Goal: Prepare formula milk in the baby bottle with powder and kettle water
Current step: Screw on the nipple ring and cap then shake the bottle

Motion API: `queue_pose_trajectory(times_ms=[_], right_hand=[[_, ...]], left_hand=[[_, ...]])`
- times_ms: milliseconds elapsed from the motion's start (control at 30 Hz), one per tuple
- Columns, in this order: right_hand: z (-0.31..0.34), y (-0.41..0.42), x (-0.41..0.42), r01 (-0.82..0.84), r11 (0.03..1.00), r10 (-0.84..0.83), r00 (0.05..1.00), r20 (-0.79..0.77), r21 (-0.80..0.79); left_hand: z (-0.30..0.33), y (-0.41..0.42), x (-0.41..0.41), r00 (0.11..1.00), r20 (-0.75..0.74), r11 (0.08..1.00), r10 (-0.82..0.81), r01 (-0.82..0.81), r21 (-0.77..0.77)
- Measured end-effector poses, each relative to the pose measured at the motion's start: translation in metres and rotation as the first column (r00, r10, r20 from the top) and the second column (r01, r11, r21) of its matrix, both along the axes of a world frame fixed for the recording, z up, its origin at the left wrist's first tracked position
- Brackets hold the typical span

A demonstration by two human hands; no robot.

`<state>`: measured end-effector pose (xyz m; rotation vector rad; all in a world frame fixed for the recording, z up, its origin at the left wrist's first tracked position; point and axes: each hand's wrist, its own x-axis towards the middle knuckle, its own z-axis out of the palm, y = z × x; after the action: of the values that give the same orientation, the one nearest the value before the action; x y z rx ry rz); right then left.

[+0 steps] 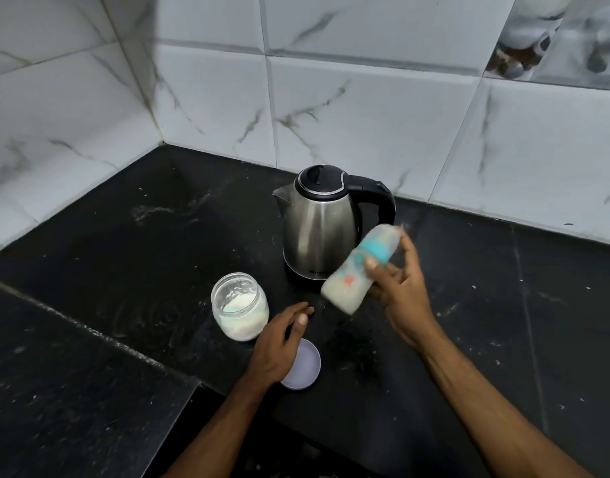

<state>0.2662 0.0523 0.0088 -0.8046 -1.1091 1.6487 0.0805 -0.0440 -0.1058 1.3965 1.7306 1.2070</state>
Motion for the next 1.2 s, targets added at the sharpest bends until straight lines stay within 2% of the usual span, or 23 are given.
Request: queue_pose_trajectory(times_ms=[67, 100, 200, 233, 333, 367, 400, 500, 533, 567, 667, 733, 833, 900, 1000, 1067, 1133, 1167, 1200], right_hand=[[-0.004, 0.000, -0.001, 0.078, 0.996, -0.080, 0.995, -0.057, -0.032], [-0.006, -0.004, -0.002, 0.053, 0.999, -0.053, 0.999, -0.009, -0.006], [-0.011, -0.019, 0.000, -0.157, 0.982, 0.133, 0.970, 0.204, 0.106], [-0.010, -0.017, 0.001, -0.136, 0.984, 0.112, 0.975, 0.190, 0.116], [-0.004, -0.003, 0.002, 0.144, 0.990, -0.144, 0.989, -0.040, -0.011], [-0.004, -0.001, 0.002, 0.174, 0.984, -0.176, 0.981, -0.076, -0.033], [-0.006, -0.003, 0.003, 0.150, 0.988, -0.151, 0.987, -0.056, -0.015], [-0.011, -0.019, 0.001, -0.090, 0.989, 0.070, 0.983, 0.171, 0.116], [-0.012, -0.020, 0.001, -0.120, 0.983, 0.091, 0.976, 0.198, 0.137], [-0.011, -0.017, 0.002, -0.082, 0.987, 0.056, 0.983, 0.175, 0.141], [-0.006, -0.006, 0.004, 0.133, 0.991, -0.132, 0.990, -0.038, 0.007], [-0.008, -0.008, 0.004, 0.092, 0.996, -0.092, 0.996, -0.008, 0.010], [-0.011, -0.019, 0.002, -0.114, 0.991, 0.101, 0.983, 0.156, 0.072], [-0.010, -0.014, 0.003, -0.034, 0.997, 0.028, 0.995, 0.094, 0.063], [-0.010, -0.003, 0.002, 0.140, 0.988, -0.147, 0.984, -0.101, -0.066], [-0.012, -0.012, -0.001, 0.069, 0.997, -0.069, 0.997, -0.024, -0.017], [-0.014, -0.025, -0.004, -0.144, 0.987, 0.134, 0.982, 0.135, 0.068], [-0.014, -0.027, -0.004, -0.191, 0.977, 0.174, 0.971, 0.167, 0.095], [-0.014, -0.023, -0.004, -0.156, 0.982, 0.139, 0.979, 0.149, 0.105]], left_hand=[[0.001, -0.001, 0.001, 1.000, 0.005, 1.000, 0.004, -0.004, 0.001], [0.001, -0.001, 0.001, 1.000, 0.000, 1.000, 0.006, -0.006, 0.003], [0.003, -0.001, 0.001, 1.000, -0.014, 1.000, 0.002, -0.002, -0.004], [0.004, -0.001, 0.001, 1.000, -0.012, 1.000, 0.003, -0.003, -0.002], [0.006, -0.002, 0.002, 1.000, 0.002, 1.000, 0.010, -0.010, -0.013], [0.006, -0.002, 0.002, 1.000, 0.002, 1.000, 0.011, -0.011, -0.016], [0.006, -0.002, 0.002, 1.000, -0.002, 1.000, 0.011, -0.011, -0.018], [0.004, -0.002, 0.000, 1.000, -0.020, 1.000, 0.010, -0.010, -0.020], [0.004, -0.003, 0.000, 1.000, -0.025, 1.000, 0.010, -0.011, -0.022], [0.004, -0.002, 0.000, 1.000, -0.025, 1.000, 0.011, -0.012, -0.022], [0.003, -0.002, 0.002, 1.000, 0.003, 1.000, 0.015, -0.015, -0.021], [0.003, -0.002, 0.003, 1.000, -0.003, 0.999, 0.023, -0.023, -0.024], [0.003, -0.002, 0.000, 0.999, -0.037, 0.998, 0.033, -0.034, -0.048], [0.004, -0.002, 0.000, 0.999, -0.032, 0.999, 0.032, -0.033, -0.040], [0.005, -0.002, 0.002, 1.000, -0.007, 0.999, 0.016, -0.016, -0.027], [0.003, -0.002, 0.002, 1.000, -0.006, 1.000, 0.012, -0.012, -0.022], [0.002, -0.001, 0.000, 1.000, 0.017, 1.000, 0.007, -0.006, -0.027], [0.001, -0.001, -0.001, 1.000, 0.024, 1.000, 0.005, -0.004, -0.024], [0.001, -0.001, -0.001, 1.000, 0.021, 1.000, 0.004, -0.004, -0.019]])
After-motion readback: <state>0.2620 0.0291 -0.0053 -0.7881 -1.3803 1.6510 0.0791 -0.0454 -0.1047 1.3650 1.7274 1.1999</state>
